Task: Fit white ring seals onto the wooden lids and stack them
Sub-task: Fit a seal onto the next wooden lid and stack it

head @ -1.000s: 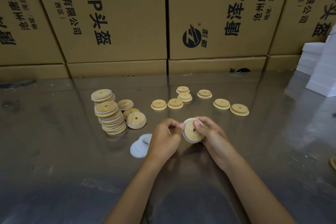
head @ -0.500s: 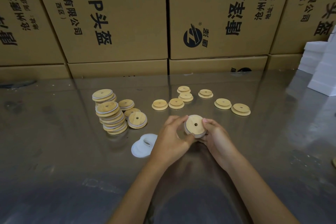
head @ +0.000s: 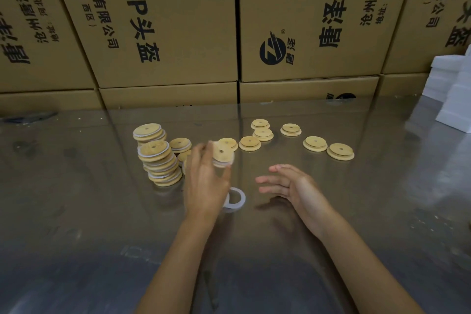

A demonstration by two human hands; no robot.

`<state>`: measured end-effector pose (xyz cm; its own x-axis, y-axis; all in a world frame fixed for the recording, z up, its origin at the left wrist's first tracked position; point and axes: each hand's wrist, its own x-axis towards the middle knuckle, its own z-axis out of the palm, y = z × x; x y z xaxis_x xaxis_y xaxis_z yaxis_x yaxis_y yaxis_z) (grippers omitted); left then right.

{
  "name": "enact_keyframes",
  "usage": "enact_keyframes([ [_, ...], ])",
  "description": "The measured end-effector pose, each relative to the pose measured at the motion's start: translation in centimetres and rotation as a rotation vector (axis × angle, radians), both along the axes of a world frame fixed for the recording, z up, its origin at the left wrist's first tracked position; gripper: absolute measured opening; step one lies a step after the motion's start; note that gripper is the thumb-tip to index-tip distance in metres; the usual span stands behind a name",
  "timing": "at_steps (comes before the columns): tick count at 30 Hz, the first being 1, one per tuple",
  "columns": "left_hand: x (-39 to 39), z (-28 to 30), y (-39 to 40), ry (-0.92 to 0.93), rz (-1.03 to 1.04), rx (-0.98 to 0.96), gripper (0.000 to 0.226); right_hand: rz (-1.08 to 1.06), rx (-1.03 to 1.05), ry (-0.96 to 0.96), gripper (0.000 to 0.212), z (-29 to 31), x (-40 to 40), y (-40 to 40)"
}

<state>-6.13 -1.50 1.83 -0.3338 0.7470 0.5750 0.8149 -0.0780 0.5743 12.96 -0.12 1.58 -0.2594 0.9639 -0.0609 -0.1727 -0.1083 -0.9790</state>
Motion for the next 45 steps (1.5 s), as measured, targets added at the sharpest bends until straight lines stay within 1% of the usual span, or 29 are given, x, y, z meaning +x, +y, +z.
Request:
enact_keyframes([
  [2, -1.5, 0.0, 0.0, 0.021, 0.072, -0.045, 0.054, 0.006, 0.008, -0.017, 0.021, -0.1, 0.0, 0.0],
  [6, -2.6, -0.6, 0.0, 0.129, 0.163, -0.160, 0.037, 0.005, 0.016, -0.036, 0.024, -0.1, 0.0, 0.0],
  [10, -2.7, -0.8, 0.3, 0.135, 0.100, -0.179, 0.026, 0.000, 0.009, -0.039, 0.023, -0.1, 0.0, 0.0],
  [14, -2.6, -1.2, 0.3, 0.109, 0.041, -0.265, 0.033, -0.009, 0.008, -0.039, 0.022, -0.2, 0.0, 0.1],
  [20, -2.8, -1.2, 0.4, 0.198, 0.080, -0.398, 0.036, -0.020, 0.008, -0.043, 0.022, -0.2, 0.0, 0.0],
  [23, -3.0, -1.5, 0.5, 0.189, 0.098, -0.456, 0.044, -0.026, 0.005, -0.042, 0.022, -0.2, 0.0, 0.0],
  [25, -3.0, -1.5, 0.6, 0.172, 0.104, -0.441, 0.044, -0.031, 0.005, -0.040, 0.022, -0.2, 0.0, -0.1],
  [27, -2.9, -1.3, 0.6, 0.157, 0.080, -0.369, 0.040, -0.043, 0.001, -0.033, 0.022, -0.1, -0.1, -0.1],
  [30, -2.3, -0.9, 0.6, 0.103, -0.100, -0.256, 0.023, -0.075, -0.006, -0.018, 0.020, 0.0, -0.2, -0.2],
  [31, -2.0, -0.9, 0.6, 0.097, -0.156, -0.260, 0.017, -0.090, -0.007, -0.012, 0.020, 0.0, -0.2, -0.3],
  [32, -1.7, -1.0, 0.6, 0.106, -0.192, -0.278, 0.017, -0.105, -0.006, -0.006, 0.019, 0.0, -0.3, -0.3],
  [34, -1.6, -1.4, 0.6, 0.145, -0.199, -0.307, 0.022, -0.141, 0.009, -0.016, 0.018, -0.2, -0.4, -0.4],
  [35, -1.6, -1.6, 0.7, 0.157, -0.182, -0.310, 0.024, -0.160, 0.018, -0.048, 0.018, -0.3, -0.5, -0.5],
  [39, -2.4, -2.1, 1.1, 0.164, -0.124, -0.327, 0.030, -0.197, 0.041, -0.294, 0.012, -0.6, -1.2, -0.2],
  [43, -2.8, -2.2, 1.3, 0.154, -0.120, -0.350, 0.032, -0.128, 0.041, -0.498, 0.020, -0.7, -2.2, 2.3],
  [45, -2.8, -2.4, 1.5, 0.177, -0.118, -0.360, 0.032, -0.149, 0.027, -0.579, 0.026, -0.7, -2.7, 4.4],
])
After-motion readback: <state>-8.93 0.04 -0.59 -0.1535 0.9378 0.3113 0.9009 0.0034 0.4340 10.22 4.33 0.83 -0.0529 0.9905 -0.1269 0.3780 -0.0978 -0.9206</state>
